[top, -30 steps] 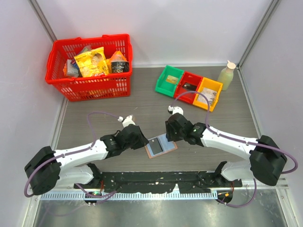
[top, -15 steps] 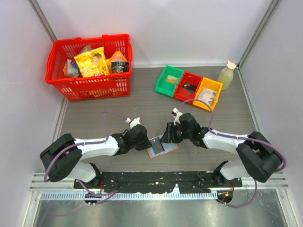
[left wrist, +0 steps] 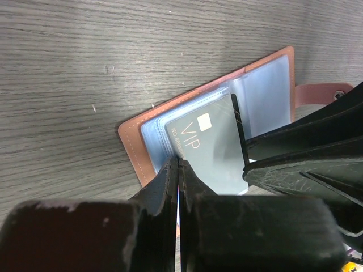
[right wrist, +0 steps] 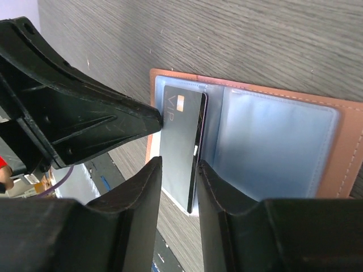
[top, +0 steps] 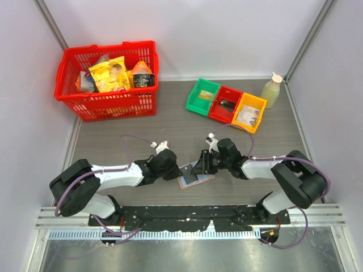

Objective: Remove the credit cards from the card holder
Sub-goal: Remove the credit card from the card holder.

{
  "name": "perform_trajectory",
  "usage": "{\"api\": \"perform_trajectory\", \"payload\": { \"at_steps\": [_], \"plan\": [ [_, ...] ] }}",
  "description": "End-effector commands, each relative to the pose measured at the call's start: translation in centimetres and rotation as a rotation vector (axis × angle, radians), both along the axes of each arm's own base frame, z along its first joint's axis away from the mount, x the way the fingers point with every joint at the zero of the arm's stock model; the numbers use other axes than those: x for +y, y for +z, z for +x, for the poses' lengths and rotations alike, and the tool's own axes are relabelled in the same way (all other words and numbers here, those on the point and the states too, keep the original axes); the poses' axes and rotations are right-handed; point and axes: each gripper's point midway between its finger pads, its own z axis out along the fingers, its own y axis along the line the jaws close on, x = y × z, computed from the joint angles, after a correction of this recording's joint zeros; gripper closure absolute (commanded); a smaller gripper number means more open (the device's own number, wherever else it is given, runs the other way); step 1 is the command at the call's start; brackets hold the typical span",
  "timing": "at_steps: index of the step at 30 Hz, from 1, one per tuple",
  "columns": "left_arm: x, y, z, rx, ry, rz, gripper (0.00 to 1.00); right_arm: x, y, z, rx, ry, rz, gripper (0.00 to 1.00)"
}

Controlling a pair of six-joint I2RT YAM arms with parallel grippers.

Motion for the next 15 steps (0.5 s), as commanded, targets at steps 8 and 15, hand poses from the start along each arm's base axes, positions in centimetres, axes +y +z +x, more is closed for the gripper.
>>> {"api": "perform_trajectory", "payload": {
  "at_steps": [8, 15],
  "plan": [
    [0.7, -0.6, -0.6, 0.003, -0.012, 0.024, 1.0, 2.1, 3.1, 0.0, -0.025, 0.066, 0.156, 0.7],
    [0.1, -0.4, -0.8, -0.003, -0.029, 0.013, 1.0, 2.8, 1.3, -0.1, 0.07, 0.052, 0.189, 0.68]
  ]
}}
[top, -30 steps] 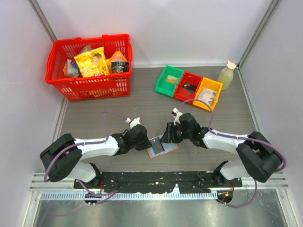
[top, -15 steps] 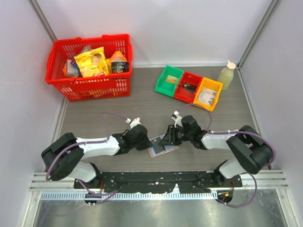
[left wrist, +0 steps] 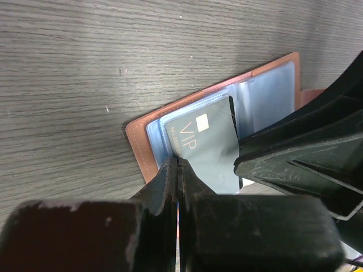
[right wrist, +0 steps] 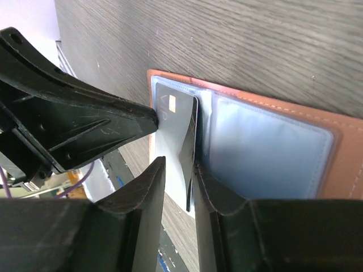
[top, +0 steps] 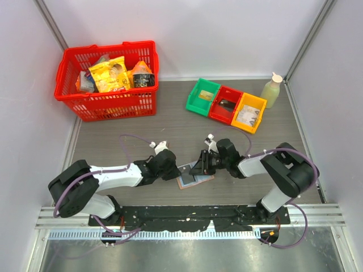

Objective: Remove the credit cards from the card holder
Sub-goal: Remove the credit card from the card holder.

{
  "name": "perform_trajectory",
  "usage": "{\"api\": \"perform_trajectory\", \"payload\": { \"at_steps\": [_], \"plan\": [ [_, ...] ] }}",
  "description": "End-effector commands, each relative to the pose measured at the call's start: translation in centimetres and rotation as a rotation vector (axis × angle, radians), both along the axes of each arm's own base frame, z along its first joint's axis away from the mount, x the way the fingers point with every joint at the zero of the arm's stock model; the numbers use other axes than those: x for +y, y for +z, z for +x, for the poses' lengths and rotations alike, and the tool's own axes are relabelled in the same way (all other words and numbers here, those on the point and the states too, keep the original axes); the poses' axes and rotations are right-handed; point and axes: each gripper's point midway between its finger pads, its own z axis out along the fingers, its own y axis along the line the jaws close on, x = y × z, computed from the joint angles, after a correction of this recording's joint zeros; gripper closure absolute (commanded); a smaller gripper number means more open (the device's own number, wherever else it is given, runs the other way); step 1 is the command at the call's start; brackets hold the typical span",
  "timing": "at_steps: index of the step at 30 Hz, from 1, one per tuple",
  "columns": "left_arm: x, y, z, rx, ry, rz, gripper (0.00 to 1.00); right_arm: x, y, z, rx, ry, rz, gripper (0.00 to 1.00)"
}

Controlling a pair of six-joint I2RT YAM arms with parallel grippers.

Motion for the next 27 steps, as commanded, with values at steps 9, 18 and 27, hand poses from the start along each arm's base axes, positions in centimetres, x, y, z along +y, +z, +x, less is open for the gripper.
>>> {"api": "perform_trajectory", "payload": {
  "at_steps": [9, 18, 27],
  "plan": [
    [-0.8, -0.8, -1.4, 0.017, -0.051, -0.006, 1.0, 2.9, 1.3, -0.3, 0.06, 0.038, 0.227, 0.61],
    [0.6, -0.8, -1.5, -0.005, -0.019, 0.024, 1.0, 1.9, 1.8, 0.1, 0.047, 0.002, 0.262, 0.8],
    [2.5, -1.9, -1.9, 0.017, 0.012, 0.106, 1.0, 0.4, 2.3, 0.6, 0.036, -0.023, 0.262, 0.82]
  ]
}}
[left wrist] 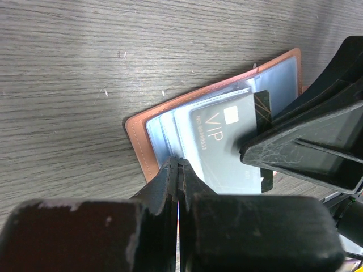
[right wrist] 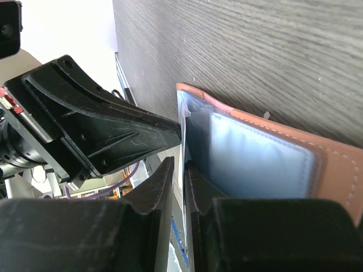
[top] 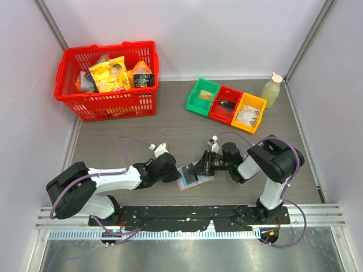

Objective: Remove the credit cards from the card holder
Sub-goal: Remove the credit card from the card holder.

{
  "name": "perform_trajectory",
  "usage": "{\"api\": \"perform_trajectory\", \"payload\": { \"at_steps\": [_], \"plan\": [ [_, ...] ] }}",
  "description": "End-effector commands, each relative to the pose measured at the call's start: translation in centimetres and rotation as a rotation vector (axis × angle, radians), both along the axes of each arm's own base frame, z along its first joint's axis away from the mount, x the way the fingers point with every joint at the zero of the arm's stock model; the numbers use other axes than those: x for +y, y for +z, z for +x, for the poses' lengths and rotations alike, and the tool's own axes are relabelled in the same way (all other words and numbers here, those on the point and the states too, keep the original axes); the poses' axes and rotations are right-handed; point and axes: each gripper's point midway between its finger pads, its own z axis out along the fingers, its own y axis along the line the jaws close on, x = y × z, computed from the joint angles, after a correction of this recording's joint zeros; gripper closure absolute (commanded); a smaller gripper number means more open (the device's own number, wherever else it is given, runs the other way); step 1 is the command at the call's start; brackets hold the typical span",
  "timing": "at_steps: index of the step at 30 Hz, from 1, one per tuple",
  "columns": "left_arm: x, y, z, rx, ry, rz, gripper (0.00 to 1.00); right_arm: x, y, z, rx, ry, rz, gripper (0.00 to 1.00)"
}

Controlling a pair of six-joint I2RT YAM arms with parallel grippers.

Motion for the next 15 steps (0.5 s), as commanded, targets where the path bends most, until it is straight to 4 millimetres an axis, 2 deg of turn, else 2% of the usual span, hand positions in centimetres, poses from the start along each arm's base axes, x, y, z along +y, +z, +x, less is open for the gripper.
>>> {"api": "perform_trajectory", "payload": {
  "at_steps": [1, 7, 8, 12, 14, 15],
  "plan": [
    [2.2, -1.8, -1.0, 0.037, 0.012, 0.101, 1.0, -0.2, 2.0, 0.3, -0.084, 0.019, 0.043, 0.82],
    [2.3, -1.6, -0.9, 0.029, 0.011, 0.104, 1.0, -1.3, 1.3, 0.8, -0.095, 0.004, -0.027, 0.82],
    [2.2, -1.4, -0.9, 0.024, 0.01, 0.099, 1.0, -1.7, 0.4, 0.5, -0.064, 0.004, -0.07, 0.82],
    [1.9, -0.8, -0.7, 0.009, 0.004, 0.082, 1.0, -2.6, 0.0, 1.0, -0.116, 0.01, -0.17, 0.82],
    [1.7, -0.7, -0.6, 0.003, 0.002, 0.073, 1.0, -3.3, -0.4, 1.1, -0.123, 0.01, -0.222, 0.86],
    [1.7, -0.6, -0.6, 0.001, 0.0, 0.065, 1.0, -3.6, -0.6, 1.2, -0.122, 0.006, -0.238, 0.92]
  ]
}}
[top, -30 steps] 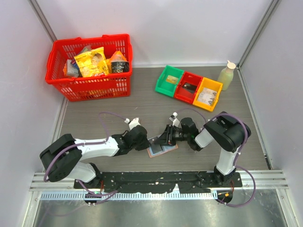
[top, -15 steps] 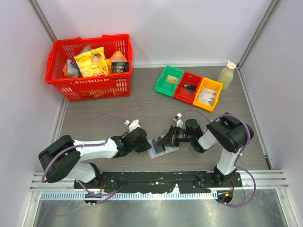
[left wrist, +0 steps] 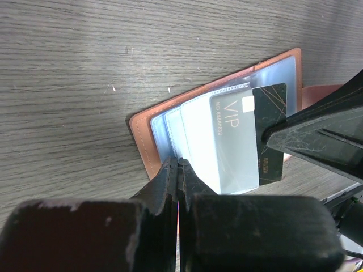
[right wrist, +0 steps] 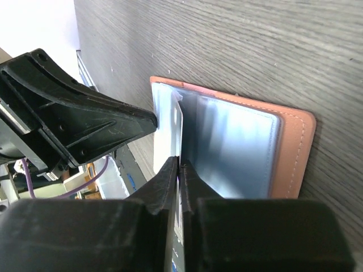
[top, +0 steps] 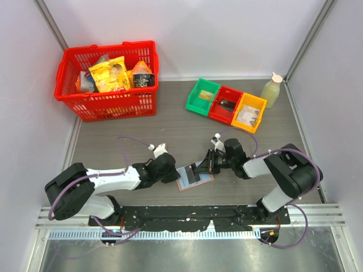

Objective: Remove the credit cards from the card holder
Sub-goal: Remove the credit card from the card holder.

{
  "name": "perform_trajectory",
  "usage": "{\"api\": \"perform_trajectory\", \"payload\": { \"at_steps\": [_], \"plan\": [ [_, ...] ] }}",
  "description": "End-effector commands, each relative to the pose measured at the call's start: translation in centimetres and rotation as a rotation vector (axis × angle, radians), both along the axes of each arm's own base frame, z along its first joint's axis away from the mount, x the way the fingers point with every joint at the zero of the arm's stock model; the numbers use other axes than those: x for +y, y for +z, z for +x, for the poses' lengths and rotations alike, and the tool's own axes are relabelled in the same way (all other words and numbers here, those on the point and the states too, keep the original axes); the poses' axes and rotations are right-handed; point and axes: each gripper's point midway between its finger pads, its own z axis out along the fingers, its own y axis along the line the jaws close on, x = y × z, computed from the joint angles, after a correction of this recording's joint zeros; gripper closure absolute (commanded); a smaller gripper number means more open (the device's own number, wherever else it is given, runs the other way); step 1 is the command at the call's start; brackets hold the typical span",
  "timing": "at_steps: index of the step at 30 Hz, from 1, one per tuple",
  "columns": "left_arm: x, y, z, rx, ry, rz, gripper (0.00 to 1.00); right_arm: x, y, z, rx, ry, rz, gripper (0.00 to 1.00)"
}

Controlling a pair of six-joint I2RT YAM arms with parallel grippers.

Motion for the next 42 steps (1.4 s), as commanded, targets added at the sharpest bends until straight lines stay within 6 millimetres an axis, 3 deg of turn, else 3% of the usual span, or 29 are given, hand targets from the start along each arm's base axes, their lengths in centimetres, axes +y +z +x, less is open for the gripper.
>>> {"api": "perform_trajectory", "payload": {
  "at_steps": [1, 2, 10, 15, 17, 21, 25, 30, 33, 37, 42],
  "plan": [
    [1.2, -0.5, -0.5, -0.008, -0.012, 0.051, 1.0, -1.5, -0.6, 0.7, -0.063, 0.01, -0.129, 0.95],
    [1.1, -0.4, -0.4, -0.012, -0.012, 0.045, 1.0, -1.6, -0.6, 0.8, -0.063, 0.007, -0.135, 0.99],
    [0.0, 1.5, 0.2, -0.066, -0.043, -0.036, 0.98, -2.9, -0.4, 1.0, -0.08, -0.008, -0.203, 0.99],
    [0.0, 3.4, 0.8, -0.132, -0.075, -0.059, 0.92, -4.2, 1.5, 2.1, -0.152, -0.029, -0.301, 0.99],
    [0.2, 4.5, 1.3, -0.163, -0.092, -0.064, 0.85, -4.8, 2.5, 2.1, -0.176, -0.031, -0.337, 0.99],
    [0.1, 7.5, 2.3, -0.256, -0.161, -0.084, 0.63, -5.4, 5.0, 2.6, -0.239, -0.03, -0.371, 0.99],
    [0.6, 10.4, 3.1, -0.357, -0.258, -0.045, 0.34, -5.8, 7.5, 2.4, -0.302, -0.011, -0.379, 0.99],
    [0.5, 14.8, 3.5, -0.493, -0.404, 0.005, 0.09, -4.9, 12.2, 2.0, -0.432, 0.057, -0.306, 0.99],
    [-0.4, 17.8, 3.0, -0.559, -0.514, -0.008, 0.0, -4.1, 15.6, 1.0, -0.545, 0.125, -0.23, 0.99],
    [-2.0, 20.1, 2.0, -0.622, -0.677, -0.03, 0.0, -2.9, 19.0, -1.1, -0.65, 0.24, -0.106, 0.99],
    [-3.8, 22.2, 0.0, -0.641, -0.878, -0.096, 0.02, -1.9, 21.5, -3.4, -0.758, 0.345, 0.011, 0.99]
  ]
}}
